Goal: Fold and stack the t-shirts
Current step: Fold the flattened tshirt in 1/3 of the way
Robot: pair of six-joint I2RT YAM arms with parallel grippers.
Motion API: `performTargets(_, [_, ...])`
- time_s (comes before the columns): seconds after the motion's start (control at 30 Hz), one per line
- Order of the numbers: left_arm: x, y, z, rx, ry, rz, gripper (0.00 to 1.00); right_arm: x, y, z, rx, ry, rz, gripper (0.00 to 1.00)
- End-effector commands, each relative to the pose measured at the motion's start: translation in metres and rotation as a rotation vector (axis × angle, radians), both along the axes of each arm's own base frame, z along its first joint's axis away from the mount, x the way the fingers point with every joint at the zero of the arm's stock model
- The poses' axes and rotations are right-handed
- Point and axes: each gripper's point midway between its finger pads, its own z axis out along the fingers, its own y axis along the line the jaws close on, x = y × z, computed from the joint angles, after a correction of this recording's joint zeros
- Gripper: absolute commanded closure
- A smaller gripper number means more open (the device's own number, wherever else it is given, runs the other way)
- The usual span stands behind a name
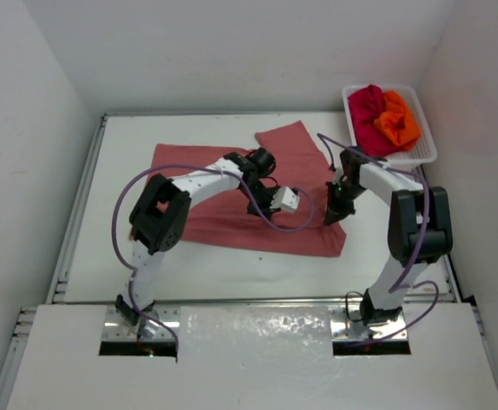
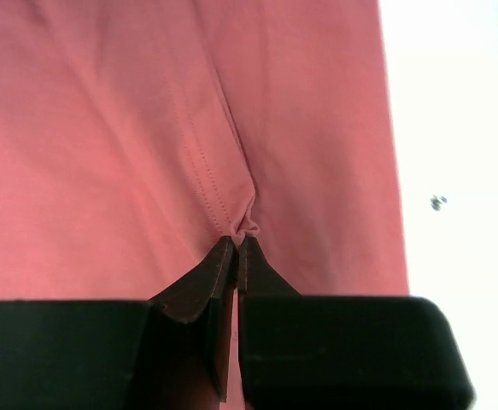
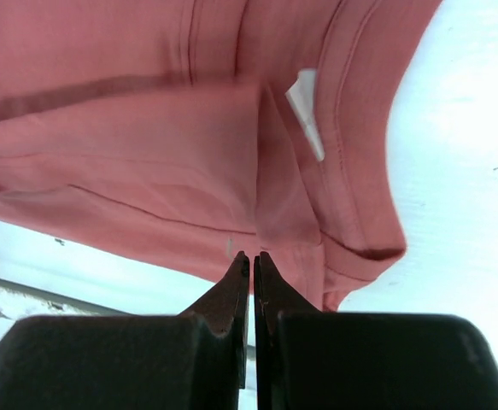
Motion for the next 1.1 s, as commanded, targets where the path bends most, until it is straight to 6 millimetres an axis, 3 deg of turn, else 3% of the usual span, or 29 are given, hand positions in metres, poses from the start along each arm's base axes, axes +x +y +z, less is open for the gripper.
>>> performTargets(0.0, [-0.02, 0.002, 0.0, -0.024, 0.031, -0.083, 1.0, -0.01, 0.01, -0.006, 0.013, 0.013, 0.002, 1.0])
performTargets(0.1, [-0.017, 0.0, -0.006, -0.028, 0.019, -0.079, 1.0, -0.012, 0.003, -0.012, -0.026, 0.021, -0.008, 1.0])
performTargets(0.23, [-0.01, -0.002, -0.003, -0.03, -0.002, -0.068, 0.96, 0.001, -0.004, -0.008, -0.057, -0.002, -0.007, 1.0])
performTargets(0.27, [-0.009, -0.002, -0.002, -0.031, -0.002, -0.063, 0.9, 0.004, -0.004, -0.005, -0.059, -0.014, -0.007, 1.0])
performTargets(0.3, [-0.007, -0.002, 0.0, -0.035, -0.003, -0.054, 0.77, 0.006, -0.005, -0.002, -0.059, -0.022, -0.006, 1.0])
performTargets(0.37, [0.0, -0.002, 0.002, -0.036, -0.021, -0.03, 0.69, 0.014, -0.005, 0.008, -0.064, -0.062, -0.01, 1.0])
performTargets(0.43, [0.014, 0.001, 0.007, -0.045, -0.049, 0.019, 0.54, 0.014, -0.006, 0.014, -0.066, -0.08, -0.015, 0.98])
performTargets(0.47, [0.021, 0.003, 0.008, -0.039, -0.07, 0.038, 0.51, 0.013, -0.006, 0.017, -0.062, -0.088, -0.02, 0.88])
performTargets(0.5, [0.028, 0.004, 0.012, -0.043, -0.084, 0.059, 0.39, 0.013, -0.006, 0.024, -0.056, -0.113, -0.028, 0.77])
performTargets(0.57, [0.045, 0.008, 0.032, -0.067, -0.119, 0.093, 0.34, 0.003, -0.009, 0.024, -0.047, -0.106, -0.049, 0.55])
performTargets(0.6, [0.055, 0.011, 0.05, -0.083, -0.134, 0.115, 0.17, -0.005, -0.013, 0.025, -0.048, -0.101, -0.07, 0.41])
performTargets(0.63, [0.059, 0.011, 0.062, -0.098, -0.14, 0.128, 0.16, -0.01, -0.014, 0.025, -0.052, -0.101, -0.077, 0.35])
performTargets(0.67, [0.06, 0.01, 0.082, -0.132, -0.147, 0.135, 0.01, -0.015, -0.016, 0.024, -0.056, -0.096, -0.084, 0.31])
performTargets(0.7, [0.06, 0.014, 0.097, -0.143, -0.135, 0.161, 0.0, -0.019, -0.017, 0.026, -0.057, -0.102, -0.089, 0.28])
performTargets(0.73, [0.07, 0.02, 0.13, -0.186, -0.176, 0.197, 0.0, -0.028, -0.016, 0.022, -0.052, -0.083, -0.09, 0.27])
performTargets(0.77, [0.073, 0.027, 0.144, -0.205, -0.181, 0.23, 0.0, -0.032, -0.015, 0.021, -0.046, -0.079, -0.094, 0.27])
performTargets(0.83, [0.091, 0.063, 0.183, -0.255, -0.177, 0.43, 0.0, -0.041, -0.012, 0.017, -0.024, -0.076, -0.119, 0.27])
performTargets(0.87, [0.098, 0.079, 0.192, -0.277, -0.13, 0.562, 0.0, -0.043, -0.01, 0.016, -0.017, -0.074, -0.126, 0.27])
performTargets(0.9, [0.116, 0.122, 0.198, -0.281, -0.119, 0.695, 0.0, -0.049, -0.009, 0.012, -0.011, -0.068, -0.148, 0.27])
performTargets(0.93, [0.114, 0.147, 0.211, -0.305, -0.103, 0.769, 0.0, -0.05, -0.007, 0.011, 0.004, -0.066, -0.152, 0.27])
performTargets(0.97, [0.104, 0.173, 0.193, -0.268, -0.001, 0.868, 0.0, -0.052, -0.004, 0.008, 0.021, -0.06, -0.169, 0.27])
performTargets(1.0, [0.107, 0.219, 0.183, -0.245, 0.041, 1.002, 0.0, -0.055, -0.002, 0.001, 0.037, -0.056, -0.184, 0.27])
performTargets(1.03, [0.093, 0.246, 0.17, -0.185, 0.101, 1.104, 0.0, -0.058, 0.003, -0.002, 0.062, -0.045, -0.189, 0.27])
performTargets(1.07, [0.078, 0.288, 0.138, -0.113, 0.186, 1.228, 0.0, -0.059, 0.006, -0.005, 0.074, -0.033, -0.212, 0.28])
